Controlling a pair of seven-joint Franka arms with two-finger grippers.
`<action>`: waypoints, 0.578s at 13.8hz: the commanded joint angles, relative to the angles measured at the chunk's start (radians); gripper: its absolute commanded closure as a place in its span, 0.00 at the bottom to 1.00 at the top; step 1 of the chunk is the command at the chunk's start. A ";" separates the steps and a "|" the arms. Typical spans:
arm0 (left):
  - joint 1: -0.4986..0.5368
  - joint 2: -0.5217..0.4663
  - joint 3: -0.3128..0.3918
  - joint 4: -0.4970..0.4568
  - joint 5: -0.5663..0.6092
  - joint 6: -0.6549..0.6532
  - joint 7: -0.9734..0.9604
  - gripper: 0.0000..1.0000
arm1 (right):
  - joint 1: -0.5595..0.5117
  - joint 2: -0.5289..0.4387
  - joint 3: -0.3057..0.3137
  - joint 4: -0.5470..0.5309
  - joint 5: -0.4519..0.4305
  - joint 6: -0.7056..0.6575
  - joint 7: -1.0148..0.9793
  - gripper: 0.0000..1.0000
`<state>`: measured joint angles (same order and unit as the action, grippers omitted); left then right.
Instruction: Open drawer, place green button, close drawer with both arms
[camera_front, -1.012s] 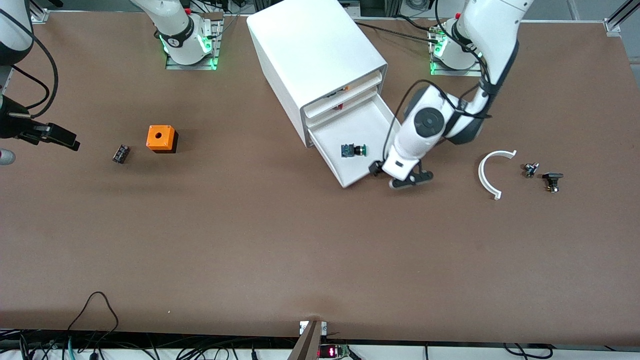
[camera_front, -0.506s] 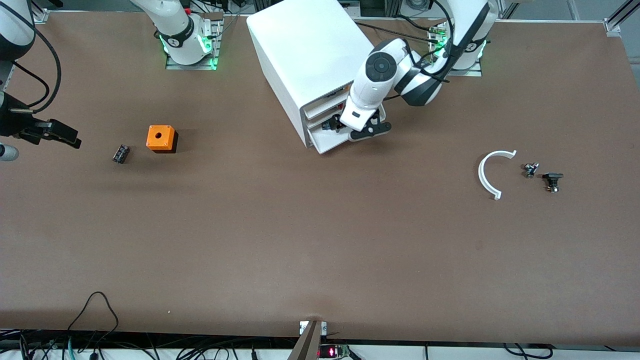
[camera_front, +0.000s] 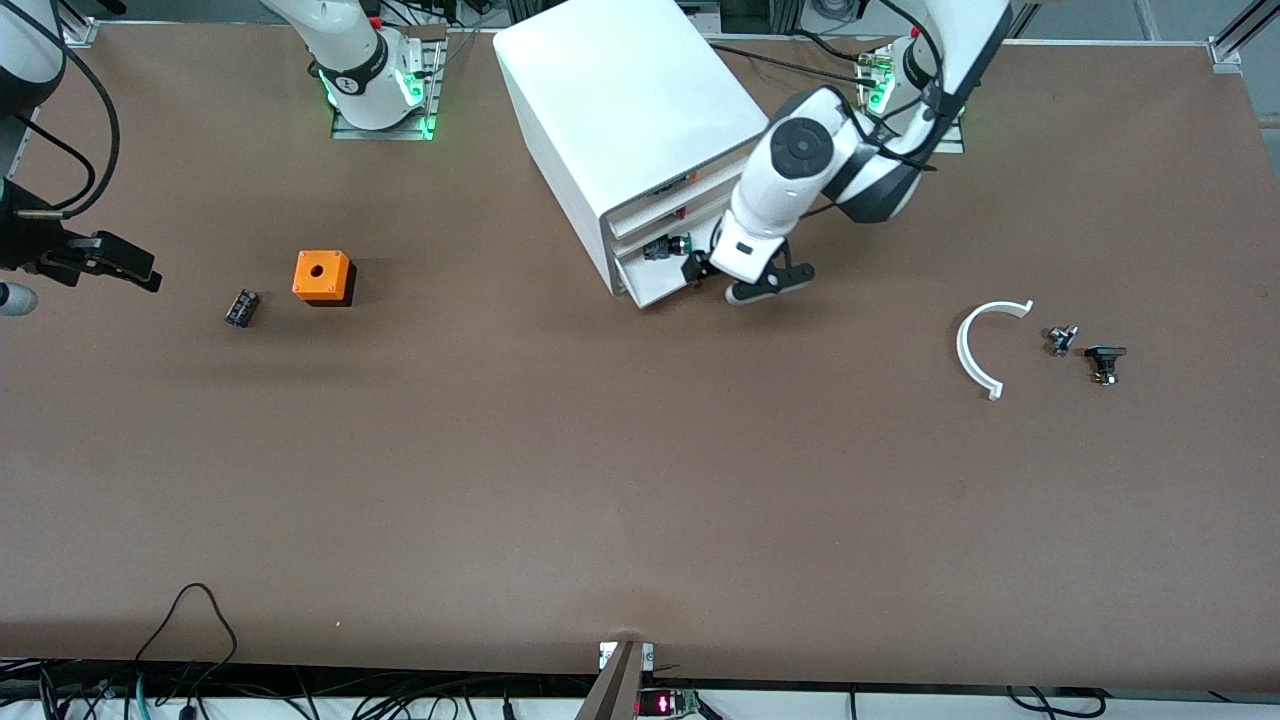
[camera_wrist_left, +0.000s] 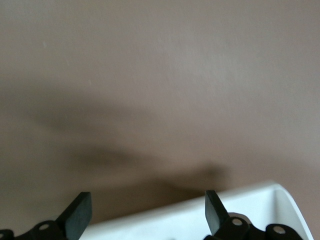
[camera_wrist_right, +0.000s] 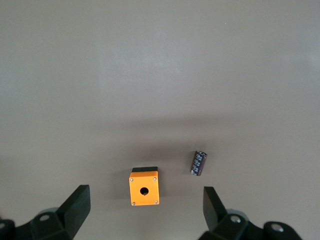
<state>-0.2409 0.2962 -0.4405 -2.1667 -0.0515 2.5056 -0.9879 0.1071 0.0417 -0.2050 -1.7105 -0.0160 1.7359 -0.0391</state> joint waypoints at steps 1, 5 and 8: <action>-0.047 0.078 0.005 0.011 -0.010 0.056 0.032 0.00 | -0.001 -0.008 0.003 0.005 0.014 -0.021 -0.015 0.00; -0.133 0.133 0.005 0.001 -0.016 0.085 0.029 0.00 | -0.001 -0.008 0.003 0.005 0.014 -0.022 -0.015 0.00; -0.147 0.127 -0.013 -0.001 -0.016 0.075 0.019 0.00 | -0.001 -0.008 0.003 0.005 0.014 -0.021 -0.015 0.00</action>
<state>-0.3775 0.4243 -0.4467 -2.1652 -0.0517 2.5935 -0.9745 0.1074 0.0418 -0.2048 -1.7105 -0.0158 1.7296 -0.0400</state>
